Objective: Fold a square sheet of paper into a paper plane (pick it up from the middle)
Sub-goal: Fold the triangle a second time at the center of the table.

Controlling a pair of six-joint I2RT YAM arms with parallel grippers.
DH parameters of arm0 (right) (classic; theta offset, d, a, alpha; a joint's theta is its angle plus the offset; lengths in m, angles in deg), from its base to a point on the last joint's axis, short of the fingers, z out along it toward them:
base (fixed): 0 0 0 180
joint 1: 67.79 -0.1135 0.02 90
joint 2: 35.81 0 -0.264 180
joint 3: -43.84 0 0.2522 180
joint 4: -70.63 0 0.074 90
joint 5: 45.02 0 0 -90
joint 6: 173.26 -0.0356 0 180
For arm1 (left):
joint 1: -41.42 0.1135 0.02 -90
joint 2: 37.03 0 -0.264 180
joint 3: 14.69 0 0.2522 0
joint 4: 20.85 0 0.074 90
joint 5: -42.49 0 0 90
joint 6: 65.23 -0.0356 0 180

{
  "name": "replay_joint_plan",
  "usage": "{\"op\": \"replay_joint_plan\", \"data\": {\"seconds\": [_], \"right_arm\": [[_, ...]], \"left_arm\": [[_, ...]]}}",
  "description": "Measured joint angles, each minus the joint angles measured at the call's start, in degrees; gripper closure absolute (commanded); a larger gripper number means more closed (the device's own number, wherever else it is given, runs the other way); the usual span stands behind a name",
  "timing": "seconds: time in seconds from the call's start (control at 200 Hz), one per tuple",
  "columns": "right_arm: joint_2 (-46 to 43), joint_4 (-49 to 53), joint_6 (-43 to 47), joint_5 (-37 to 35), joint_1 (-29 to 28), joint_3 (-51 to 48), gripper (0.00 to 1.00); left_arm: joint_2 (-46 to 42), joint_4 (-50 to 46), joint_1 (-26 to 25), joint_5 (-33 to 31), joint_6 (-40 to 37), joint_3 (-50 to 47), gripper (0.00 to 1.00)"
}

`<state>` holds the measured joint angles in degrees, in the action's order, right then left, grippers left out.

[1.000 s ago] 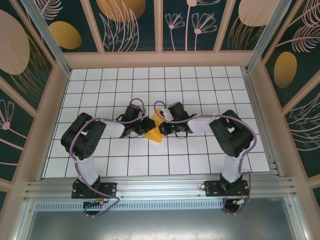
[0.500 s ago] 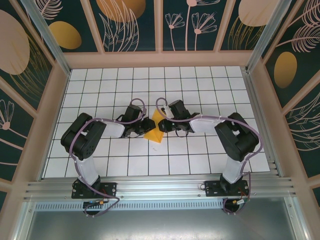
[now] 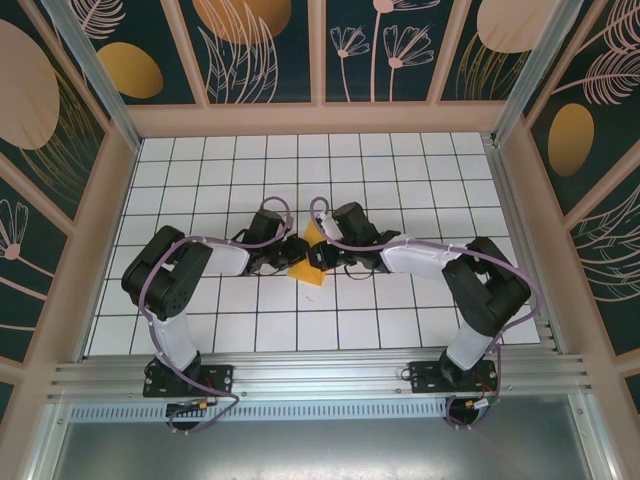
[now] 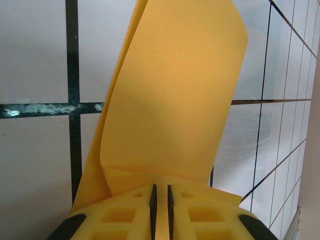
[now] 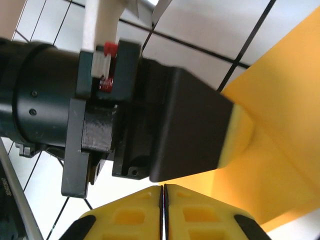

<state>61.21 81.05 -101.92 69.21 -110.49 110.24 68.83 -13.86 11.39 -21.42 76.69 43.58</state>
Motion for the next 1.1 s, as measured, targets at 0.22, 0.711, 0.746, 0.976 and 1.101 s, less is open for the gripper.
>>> {"op": "replay_joint_plan", "data": {"seconds": [0.22, 0.711, 0.746, 0.976, 1.101], "right_arm": [[4.52, -0.33, -1.25, 1.6, -0.31, 0.24, 0.93], [8.31, -0.66, -1.95, 2.69, -0.59, 2.49, 0.94], [8.72, -0.55, -1.92, 2.43, -0.59, 2.49, 0.94], [9.44, -0.26, -1.92, 1.49, -0.26, 1.92, 0.93], [9.44, -0.28, -1.9, 1.33, -0.07, 1.44, 0.93]], "left_arm": [[0.0, 0.0, 0.02, 0.02, 0.0, 0.0, 0.83], [0.0, 0.0, 0.0, 0.04, -0.02, 0.0, 0.83], [0.0, 0.0, 0.02, 0.04, -0.02, 0.0, 0.83], [0.0, 0.0, 0.02, 0.02, -0.02, 0.0, 0.83], [0.0, 0.0, 0.02, 0.0, -0.11, 0.0, 0.83]]}}
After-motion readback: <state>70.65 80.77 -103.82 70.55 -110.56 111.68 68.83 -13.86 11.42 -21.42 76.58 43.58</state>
